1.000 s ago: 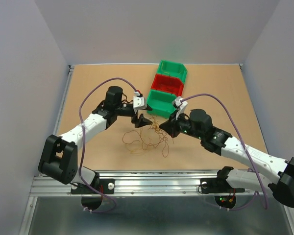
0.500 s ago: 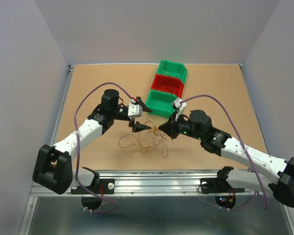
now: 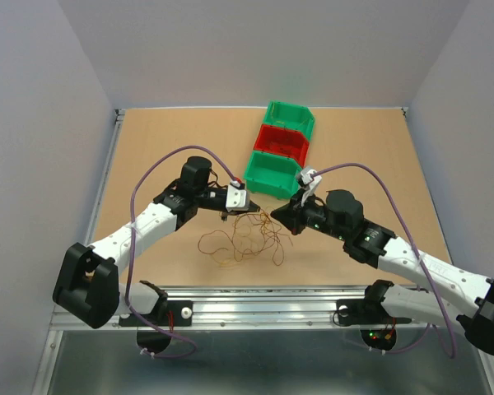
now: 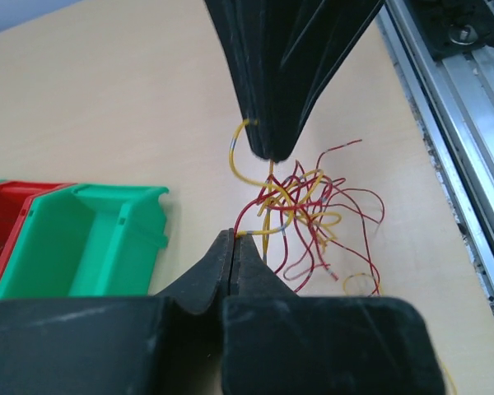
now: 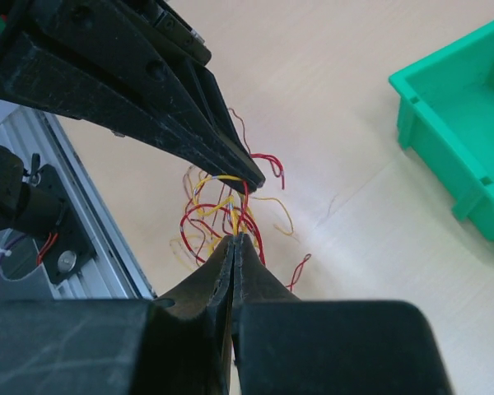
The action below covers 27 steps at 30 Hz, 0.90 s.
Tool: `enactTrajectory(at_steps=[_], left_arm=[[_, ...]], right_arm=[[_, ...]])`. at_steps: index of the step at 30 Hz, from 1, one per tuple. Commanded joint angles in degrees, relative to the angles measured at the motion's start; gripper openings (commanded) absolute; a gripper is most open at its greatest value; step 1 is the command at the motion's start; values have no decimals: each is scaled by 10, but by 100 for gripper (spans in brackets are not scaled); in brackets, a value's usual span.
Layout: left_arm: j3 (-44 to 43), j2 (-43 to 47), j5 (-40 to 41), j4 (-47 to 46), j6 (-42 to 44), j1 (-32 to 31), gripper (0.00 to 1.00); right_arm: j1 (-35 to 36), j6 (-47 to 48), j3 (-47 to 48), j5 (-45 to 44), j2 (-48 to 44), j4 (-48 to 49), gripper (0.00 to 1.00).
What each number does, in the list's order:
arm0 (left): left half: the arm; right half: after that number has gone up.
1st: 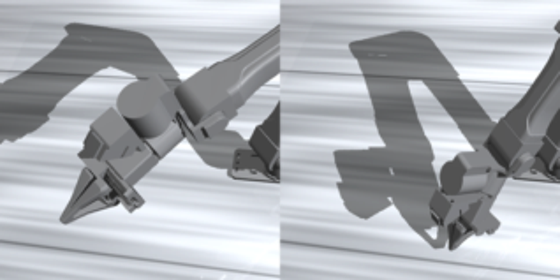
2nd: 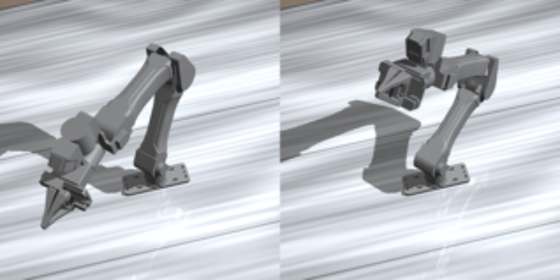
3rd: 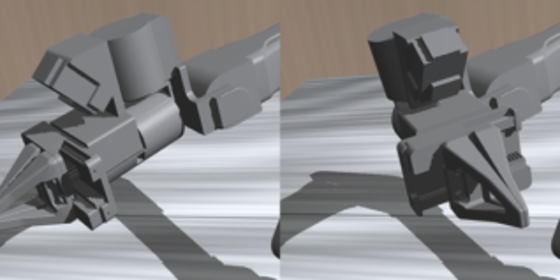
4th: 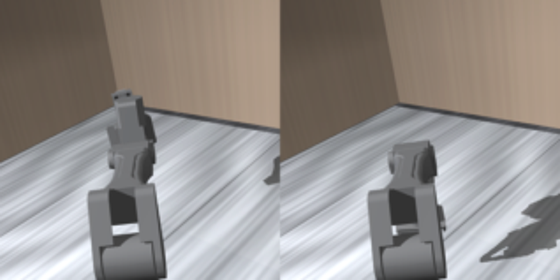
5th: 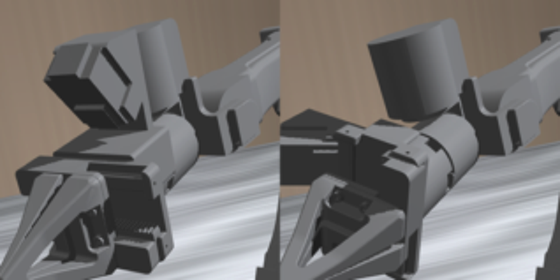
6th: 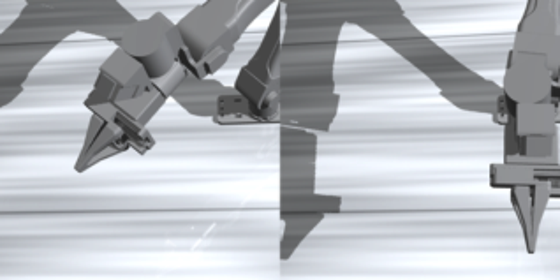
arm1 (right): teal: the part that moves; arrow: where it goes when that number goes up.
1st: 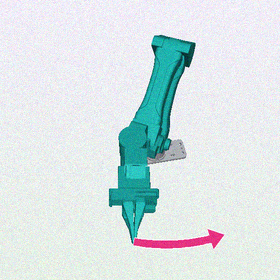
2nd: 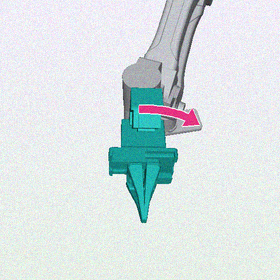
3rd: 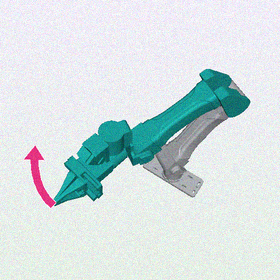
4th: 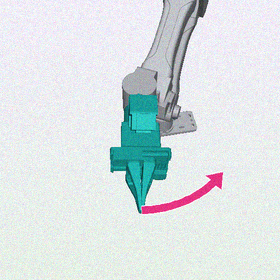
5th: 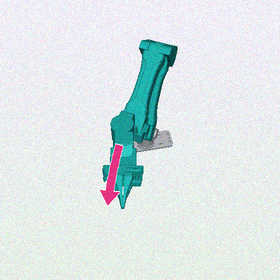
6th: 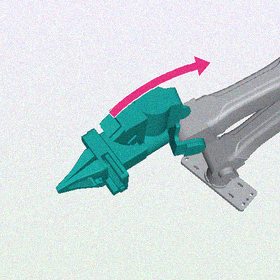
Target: Untangle the cables
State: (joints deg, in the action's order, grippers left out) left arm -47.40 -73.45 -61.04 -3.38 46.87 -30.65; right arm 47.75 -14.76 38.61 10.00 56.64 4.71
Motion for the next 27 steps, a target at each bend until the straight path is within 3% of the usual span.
enactTrajectory(at_steps=[1, 6, 7, 9, 10, 14, 18, 24, 27], left_arm=[[-24, 5, 30, 3, 13, 0, 0], [-26, 1, 65, -60, -70, 36, 0], [-26, -2, 69, -86, -108, 46, 0], [-32, -6, 79, -111, -154, 74, 0], [-31, -1, 101, -154, -219, 108, 0], [0, 22, 62, -271, -353, 219, 0], [5, 52, 47, -276, -375, 256, 0], [45, 152, 166, -291, -394, 288, 0], [63, 209, 208, -316, -418, 347, 0]], right_arm=[[6, -11, -22, -92, -58, 36, 0], [6, -55, -64, -309, -152, 35, 1], [6, -68, -81, -381, -191, 31, 1], [6, -76, -98, -442, -237, 29, 0], [5, -85, -105, -495, -257, 25, 0], [5, -95, -131, -571, -356, 19, 0], [6, -97, -144, -615, -421, 13, 1], [6, -90, -137, -649, -461, -6, 0], [6, -90, -132, -673, -473, -14, 1]])
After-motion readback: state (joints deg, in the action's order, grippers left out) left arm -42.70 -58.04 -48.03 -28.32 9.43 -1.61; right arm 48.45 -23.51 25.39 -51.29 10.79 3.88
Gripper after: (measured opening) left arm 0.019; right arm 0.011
